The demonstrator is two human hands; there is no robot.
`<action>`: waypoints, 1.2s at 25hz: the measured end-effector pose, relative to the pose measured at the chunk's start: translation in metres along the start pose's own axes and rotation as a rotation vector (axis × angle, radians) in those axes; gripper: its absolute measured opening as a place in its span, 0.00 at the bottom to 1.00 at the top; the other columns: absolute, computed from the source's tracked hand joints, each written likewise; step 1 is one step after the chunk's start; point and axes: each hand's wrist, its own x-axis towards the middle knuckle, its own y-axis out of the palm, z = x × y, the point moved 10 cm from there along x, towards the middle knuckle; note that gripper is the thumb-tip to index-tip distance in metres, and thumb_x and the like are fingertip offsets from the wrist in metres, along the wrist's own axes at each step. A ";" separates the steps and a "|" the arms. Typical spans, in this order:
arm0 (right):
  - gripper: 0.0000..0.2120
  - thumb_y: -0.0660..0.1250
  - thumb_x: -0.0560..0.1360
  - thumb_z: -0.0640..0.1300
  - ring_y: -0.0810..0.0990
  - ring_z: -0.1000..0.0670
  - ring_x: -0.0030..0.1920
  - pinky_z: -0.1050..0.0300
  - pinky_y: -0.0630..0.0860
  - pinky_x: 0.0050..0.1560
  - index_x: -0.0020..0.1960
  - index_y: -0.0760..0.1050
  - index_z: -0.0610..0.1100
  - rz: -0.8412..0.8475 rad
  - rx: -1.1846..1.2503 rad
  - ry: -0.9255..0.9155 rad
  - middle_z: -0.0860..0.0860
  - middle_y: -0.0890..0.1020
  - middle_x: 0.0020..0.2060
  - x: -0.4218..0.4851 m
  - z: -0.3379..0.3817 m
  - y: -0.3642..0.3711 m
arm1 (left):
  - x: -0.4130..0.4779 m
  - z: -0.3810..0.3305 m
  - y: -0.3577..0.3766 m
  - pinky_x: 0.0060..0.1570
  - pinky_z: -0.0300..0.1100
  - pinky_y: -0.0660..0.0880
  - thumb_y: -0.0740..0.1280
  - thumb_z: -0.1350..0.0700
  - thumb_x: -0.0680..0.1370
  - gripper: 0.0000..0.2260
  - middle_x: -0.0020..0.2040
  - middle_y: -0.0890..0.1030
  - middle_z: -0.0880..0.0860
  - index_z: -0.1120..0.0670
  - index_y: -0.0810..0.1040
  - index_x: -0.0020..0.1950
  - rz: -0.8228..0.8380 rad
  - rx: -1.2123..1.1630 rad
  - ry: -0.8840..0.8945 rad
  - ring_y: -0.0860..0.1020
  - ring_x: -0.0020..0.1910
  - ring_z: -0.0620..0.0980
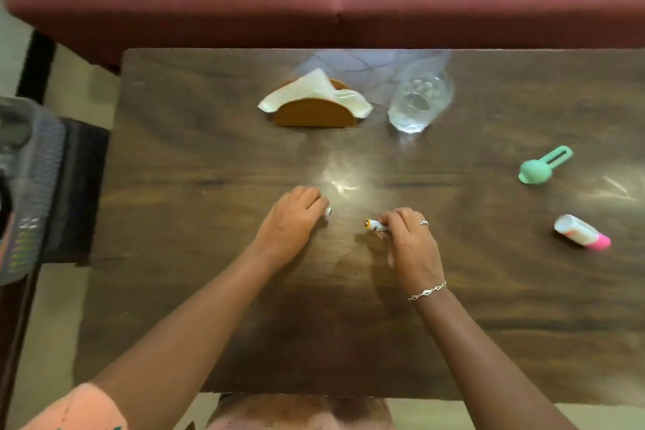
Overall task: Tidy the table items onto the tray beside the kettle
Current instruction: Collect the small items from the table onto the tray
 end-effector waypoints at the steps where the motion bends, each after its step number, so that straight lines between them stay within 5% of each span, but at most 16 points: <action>1: 0.11 0.73 0.60 0.26 0.75 0.43 0.35 0.59 0.72 0.28 0.38 0.76 0.36 0.013 0.015 -0.028 0.42 0.79 0.34 0.007 0.024 0.011 | -0.017 0.021 -0.013 0.33 0.43 0.76 0.55 0.60 0.72 0.13 0.37 0.80 0.58 0.62 0.79 0.41 -0.009 0.023 -0.016 0.79 0.36 0.56; 9: 0.03 0.69 0.65 0.29 0.78 0.38 0.33 0.50 0.77 0.28 0.39 0.77 0.33 0.136 0.178 -0.236 0.39 0.79 0.35 0.059 0.213 0.102 | -0.151 0.185 -0.114 0.34 0.46 0.77 0.58 0.64 0.69 0.12 0.40 0.80 0.60 0.64 0.80 0.44 -0.099 0.188 -0.223 0.75 0.42 0.56; 16: 0.06 0.72 0.64 0.30 0.77 0.39 0.31 0.57 0.70 0.28 0.38 0.76 0.34 0.167 0.220 -0.360 0.40 0.78 0.34 0.088 0.336 0.157 | -0.245 0.325 -0.199 0.37 0.51 0.76 0.70 0.70 0.68 0.08 0.41 0.79 0.63 0.65 0.79 0.45 -0.209 0.296 -0.500 0.78 0.39 0.61; 20: 0.05 0.72 0.66 0.31 0.76 0.39 0.32 0.57 0.70 0.28 0.40 0.76 0.34 0.199 0.225 -0.424 0.40 0.78 0.35 0.100 0.384 0.181 | -0.264 0.379 -0.192 0.40 0.55 0.75 0.63 0.69 0.70 0.07 0.42 0.78 0.65 0.66 0.78 0.46 -0.061 0.253 -0.551 0.77 0.43 0.63; 23: 0.05 0.71 0.66 0.32 0.77 0.39 0.34 0.57 0.69 0.29 0.41 0.76 0.34 0.218 0.225 -0.434 0.39 0.79 0.36 0.105 0.403 0.192 | -0.258 0.401 -0.165 0.44 0.55 0.72 0.49 0.61 0.71 0.20 0.46 0.77 0.65 0.66 0.77 0.49 0.123 0.229 -0.493 0.75 0.47 0.62; 27: 0.06 0.71 0.66 0.31 0.77 0.39 0.35 0.57 0.68 0.31 0.42 0.77 0.34 0.238 0.227 -0.403 0.40 0.79 0.37 0.108 0.413 0.205 | -0.265 0.443 -0.129 0.48 0.54 0.70 0.58 0.63 0.75 0.09 0.51 0.74 0.62 0.63 0.75 0.50 0.300 0.189 -0.595 0.72 0.53 0.59; 30: 0.05 0.69 0.69 0.32 0.77 0.38 0.39 0.50 0.74 0.32 0.44 0.77 0.34 0.279 0.251 -0.326 0.39 0.79 0.40 0.112 0.415 0.218 | -0.272 0.461 -0.115 0.47 0.52 0.70 0.60 0.64 0.75 0.06 0.50 0.73 0.62 0.63 0.75 0.48 0.262 0.062 -0.701 0.74 0.50 0.59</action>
